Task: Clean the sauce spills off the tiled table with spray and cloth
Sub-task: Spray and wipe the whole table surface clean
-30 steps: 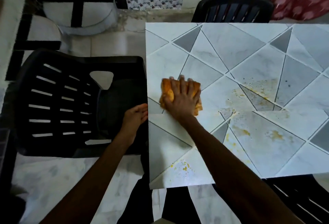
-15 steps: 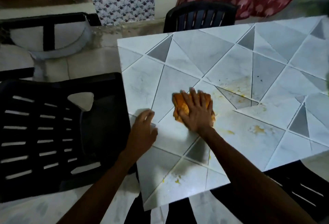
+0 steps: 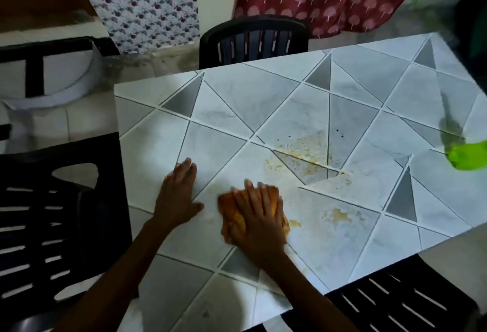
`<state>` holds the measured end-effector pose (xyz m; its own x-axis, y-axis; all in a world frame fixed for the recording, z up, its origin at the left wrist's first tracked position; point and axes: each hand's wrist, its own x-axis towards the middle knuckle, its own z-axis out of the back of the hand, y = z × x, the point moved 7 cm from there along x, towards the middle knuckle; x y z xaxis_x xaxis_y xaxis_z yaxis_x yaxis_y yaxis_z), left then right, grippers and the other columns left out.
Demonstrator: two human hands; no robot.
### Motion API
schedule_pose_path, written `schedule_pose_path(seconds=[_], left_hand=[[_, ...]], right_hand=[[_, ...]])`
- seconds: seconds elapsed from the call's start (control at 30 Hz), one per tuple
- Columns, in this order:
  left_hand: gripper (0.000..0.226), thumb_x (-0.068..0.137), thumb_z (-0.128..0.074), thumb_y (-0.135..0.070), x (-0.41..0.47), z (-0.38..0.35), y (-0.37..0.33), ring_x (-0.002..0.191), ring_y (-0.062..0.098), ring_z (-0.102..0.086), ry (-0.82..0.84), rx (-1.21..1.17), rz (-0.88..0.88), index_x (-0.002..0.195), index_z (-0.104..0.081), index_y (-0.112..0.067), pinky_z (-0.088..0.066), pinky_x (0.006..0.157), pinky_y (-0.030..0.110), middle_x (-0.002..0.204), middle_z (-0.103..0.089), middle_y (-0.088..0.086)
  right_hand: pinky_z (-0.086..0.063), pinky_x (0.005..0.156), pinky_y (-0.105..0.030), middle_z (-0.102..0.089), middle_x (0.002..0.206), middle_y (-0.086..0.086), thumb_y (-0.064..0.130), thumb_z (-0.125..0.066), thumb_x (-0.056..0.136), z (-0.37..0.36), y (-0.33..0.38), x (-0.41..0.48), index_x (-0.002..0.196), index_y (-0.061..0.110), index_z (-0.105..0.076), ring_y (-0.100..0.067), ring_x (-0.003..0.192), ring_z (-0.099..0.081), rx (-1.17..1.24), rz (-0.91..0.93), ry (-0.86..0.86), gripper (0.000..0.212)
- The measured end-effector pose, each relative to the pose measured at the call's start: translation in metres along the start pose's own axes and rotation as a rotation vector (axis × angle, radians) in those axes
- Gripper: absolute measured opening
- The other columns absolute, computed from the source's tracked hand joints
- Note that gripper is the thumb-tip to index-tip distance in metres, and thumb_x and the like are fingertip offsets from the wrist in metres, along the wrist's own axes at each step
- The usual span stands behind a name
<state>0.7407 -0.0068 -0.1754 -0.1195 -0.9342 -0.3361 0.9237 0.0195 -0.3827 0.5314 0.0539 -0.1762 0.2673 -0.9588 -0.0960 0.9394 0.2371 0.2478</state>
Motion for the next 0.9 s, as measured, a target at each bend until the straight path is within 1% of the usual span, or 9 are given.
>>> schedule_pose_path(seconds=[0.07, 0.13, 0.2, 0.27, 0.4, 0.53, 0.7, 0.8, 0.9], left_hand=[[0.110, 0.060, -0.091, -0.023, -0.001, -0.001, -0.006, 0.146, 0.044, -0.023, -0.015, 0.007, -0.002, 0.150, -0.033, 0.002, -0.029, 0.113, 0.056, 0.160, -0.022, 0.021], [0.110, 0.052, -0.092, -0.013, 0.006, -0.005, -0.009, 0.141, 0.051, -0.030, -0.033, 0.018, 0.023, 0.145, -0.037, 0.008, -0.037, 0.108, 0.061, 0.154, -0.029, 0.029], [0.112, 0.060, -0.089, -0.020, 0.013, -0.007, -0.017, 0.146, 0.047, -0.021, -0.026, 0.030, 0.088, 0.152, -0.027, 0.001, -0.025, 0.118, 0.054, 0.159, -0.019, 0.026], [0.120, 0.066, -0.087, -0.040, 0.021, -0.012, -0.028, 0.150, 0.041, -0.011, -0.020, 0.004, 0.145, 0.157, -0.013, -0.014, -0.014, 0.121, 0.049, 0.164, -0.006, 0.018], [0.127, 0.067, -0.082, -0.055, 0.039, -0.023, -0.074, 0.150, 0.042, 0.006, 0.028, 0.017, 0.155, 0.157, 0.004, -0.029, -0.010, 0.118, 0.057, 0.165, 0.016, 0.006], [0.127, 0.069, -0.085, -0.047, 0.043, -0.033, -0.083, 0.147, 0.047, 0.014, 0.079, 0.050, 0.237, 0.156, 0.007, -0.034, -0.006, 0.117, 0.063, 0.162, 0.024, 0.003], [0.128, 0.068, -0.085, -0.047, 0.044, -0.028, -0.085, 0.146, 0.051, 0.012, 0.146, 0.079, 0.263, 0.155, 0.009, -0.035, -0.008, 0.116, 0.065, 0.163, 0.024, 0.004], [0.130, 0.066, -0.087, -0.043, 0.045, -0.024, -0.092, 0.145, 0.053, 0.010, 0.158, 0.093, 0.283, 0.156, 0.007, -0.035, -0.009, 0.115, 0.067, 0.163, 0.022, 0.007], [0.131, 0.068, -0.087, -0.038, 0.045, -0.025, -0.097, 0.144, 0.055, 0.010, 0.175, 0.098, 0.302, 0.156, 0.009, -0.034, -0.010, 0.115, 0.066, 0.163, 0.022, 0.010]], right_hand=[[-0.015, 0.117, -0.064, -0.014, 0.168, 0.005, 0.066, -0.050, 0.085, 0.002, -0.017, 0.014, 0.155, 0.041, -0.029, -0.029, 0.155, -0.010, -0.010, 0.060, 0.003, 0.078], [-0.011, 0.118, -0.064, -0.015, 0.168, 0.005, 0.065, -0.049, 0.086, 0.005, -0.037, 0.060, 0.155, 0.043, -0.027, -0.030, 0.154, -0.013, -0.020, 0.034, -0.001, 0.076], [-0.006, 0.119, -0.063, -0.018, 0.167, 0.004, 0.066, -0.043, 0.089, 0.012, -0.064, 0.121, 0.156, 0.044, -0.022, -0.032, 0.153, -0.015, -0.033, -0.061, -0.023, 0.074], [-0.004, 0.119, -0.064, -0.017, 0.167, 0.003, 0.067, -0.037, 0.087, 0.024, -0.094, 0.181, 0.157, 0.044, -0.020, -0.033, 0.153, -0.013, -0.023, -0.121, -0.031, 0.075], [-0.004, 0.118, -0.065, -0.013, 0.168, 0.002, 0.071, -0.030, 0.088, 0.047, -0.152, 0.249, 0.158, 0.043, -0.013, -0.033, 0.153, -0.010, -0.053, -0.130, 0.017, 0.077], [-0.006, 0.118, -0.065, -0.012, 0.168, 0.004, 0.069, -0.032, 0.089, 0.059, -0.199, 0.228, 0.157, 0.045, -0.010, -0.032, 0.154, -0.007, -0.038, -0.206, 0.002, 0.075], [-0.010, 0.118, -0.066, -0.009, 0.169, 0.004, 0.068, -0.039, 0.087, 0.057, -0.202, 0.125, 0.158, 0.042, -0.012, -0.033, 0.154, -0.007, -0.014, -0.246, -0.033, 0.080], [-0.011, 0.118, -0.066, -0.012, 0.169, 0.000, 0.065, -0.046, 0.087, 0.035, -0.144, 0.065, 0.158, 0.038, -0.023, -0.037, 0.154, -0.006, -0.016, -0.081, -0.025, 0.080], [-0.003, 0.119, -0.066, -0.012, 0.169, 0.000, 0.067, -0.044, 0.089, 0.021, -0.095, 0.065, 0.158, 0.038, -0.023, -0.035, 0.155, -0.001, 0.028, 0.124, 0.006, 0.078]])
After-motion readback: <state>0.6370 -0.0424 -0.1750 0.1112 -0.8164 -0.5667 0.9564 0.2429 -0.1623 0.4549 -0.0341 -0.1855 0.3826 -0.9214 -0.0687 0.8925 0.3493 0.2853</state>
